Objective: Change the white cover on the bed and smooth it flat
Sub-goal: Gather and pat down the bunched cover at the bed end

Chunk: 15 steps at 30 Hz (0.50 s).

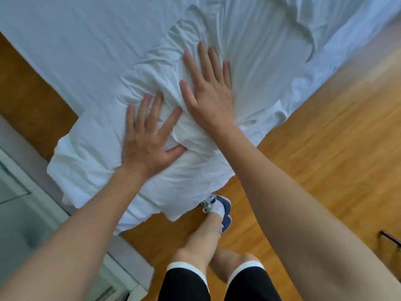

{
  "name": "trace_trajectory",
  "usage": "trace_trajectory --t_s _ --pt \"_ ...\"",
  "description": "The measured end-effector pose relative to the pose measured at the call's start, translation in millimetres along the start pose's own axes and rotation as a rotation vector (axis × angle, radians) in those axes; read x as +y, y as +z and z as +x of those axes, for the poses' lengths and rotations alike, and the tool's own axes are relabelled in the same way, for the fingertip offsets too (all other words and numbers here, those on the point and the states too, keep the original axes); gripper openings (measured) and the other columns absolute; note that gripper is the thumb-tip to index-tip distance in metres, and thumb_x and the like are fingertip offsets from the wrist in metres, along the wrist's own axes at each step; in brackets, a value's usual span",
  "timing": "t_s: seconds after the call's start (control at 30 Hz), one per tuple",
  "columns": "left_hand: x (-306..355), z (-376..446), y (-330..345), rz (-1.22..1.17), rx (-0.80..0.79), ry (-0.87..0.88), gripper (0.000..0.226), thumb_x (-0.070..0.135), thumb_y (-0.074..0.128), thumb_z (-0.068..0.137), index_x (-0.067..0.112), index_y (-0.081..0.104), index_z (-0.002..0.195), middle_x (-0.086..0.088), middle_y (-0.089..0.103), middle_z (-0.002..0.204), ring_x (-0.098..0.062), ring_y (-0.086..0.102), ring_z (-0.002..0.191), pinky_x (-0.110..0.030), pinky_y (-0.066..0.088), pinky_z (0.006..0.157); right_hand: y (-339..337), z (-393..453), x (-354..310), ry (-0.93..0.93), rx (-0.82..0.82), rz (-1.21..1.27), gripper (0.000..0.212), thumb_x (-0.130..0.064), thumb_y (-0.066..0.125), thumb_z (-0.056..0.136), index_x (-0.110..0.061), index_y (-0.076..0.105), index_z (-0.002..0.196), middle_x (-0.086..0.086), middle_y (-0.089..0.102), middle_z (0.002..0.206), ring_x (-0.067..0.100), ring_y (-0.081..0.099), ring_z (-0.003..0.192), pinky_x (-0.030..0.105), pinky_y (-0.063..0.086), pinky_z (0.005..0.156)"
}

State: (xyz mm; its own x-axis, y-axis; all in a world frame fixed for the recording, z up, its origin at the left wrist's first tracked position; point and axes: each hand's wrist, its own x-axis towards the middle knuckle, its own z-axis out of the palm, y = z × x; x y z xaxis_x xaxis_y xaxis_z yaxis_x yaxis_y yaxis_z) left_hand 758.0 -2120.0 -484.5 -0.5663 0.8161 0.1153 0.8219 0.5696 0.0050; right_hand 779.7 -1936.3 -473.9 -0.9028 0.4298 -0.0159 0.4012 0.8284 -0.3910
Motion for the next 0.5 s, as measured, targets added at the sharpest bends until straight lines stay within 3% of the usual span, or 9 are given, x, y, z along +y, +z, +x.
trace_trajectory --t_s 0.13,0.3,0.5 --pt "2.8 -0.6 10.0 0.076 -0.02 0.022 0.078 0.071 0.038 0.09 0.022 0.034 0.15 -0.023 0.03 0.153 -0.04 0.023 0.143 -0.06 0.016 0.115 8.6 -15.9 -6.5 0.102 0.047 0.033 0.058 -0.042 0.039 0.096 -0.025 0.03 0.151 0.003 0.021 0.16 0.02 0.014 0.148 0.035 0.002 0.117" --pt "5.1 -1.4 22.1 0.131 -0.08 0.051 0.085 0.068 0.028 0.093 0.018 0.002 0.155 -0.031 0.023 0.152 -0.039 0.014 0.144 -0.053 0.003 0.118 23.0 -39.9 -14.9 0.189 0.1 0.009 0.061 -0.049 0.039 0.094 -0.026 0.033 0.149 0.002 0.025 0.158 0.018 0.019 0.147 0.033 0.004 0.118" --pt "3.0 0.0 36.8 0.113 -0.003 0.064 0.077 0.06 0.03 0.094 0.012 0.012 0.151 -0.034 0.032 0.147 -0.038 0.018 0.141 -0.047 0.004 0.118 38.8 -38.0 -11.3 0.2 0.219 0.081 0.063 -0.052 0.05 0.087 -0.023 0.045 0.143 0.006 0.036 0.153 0.021 0.03 0.143 0.033 0.013 0.117"
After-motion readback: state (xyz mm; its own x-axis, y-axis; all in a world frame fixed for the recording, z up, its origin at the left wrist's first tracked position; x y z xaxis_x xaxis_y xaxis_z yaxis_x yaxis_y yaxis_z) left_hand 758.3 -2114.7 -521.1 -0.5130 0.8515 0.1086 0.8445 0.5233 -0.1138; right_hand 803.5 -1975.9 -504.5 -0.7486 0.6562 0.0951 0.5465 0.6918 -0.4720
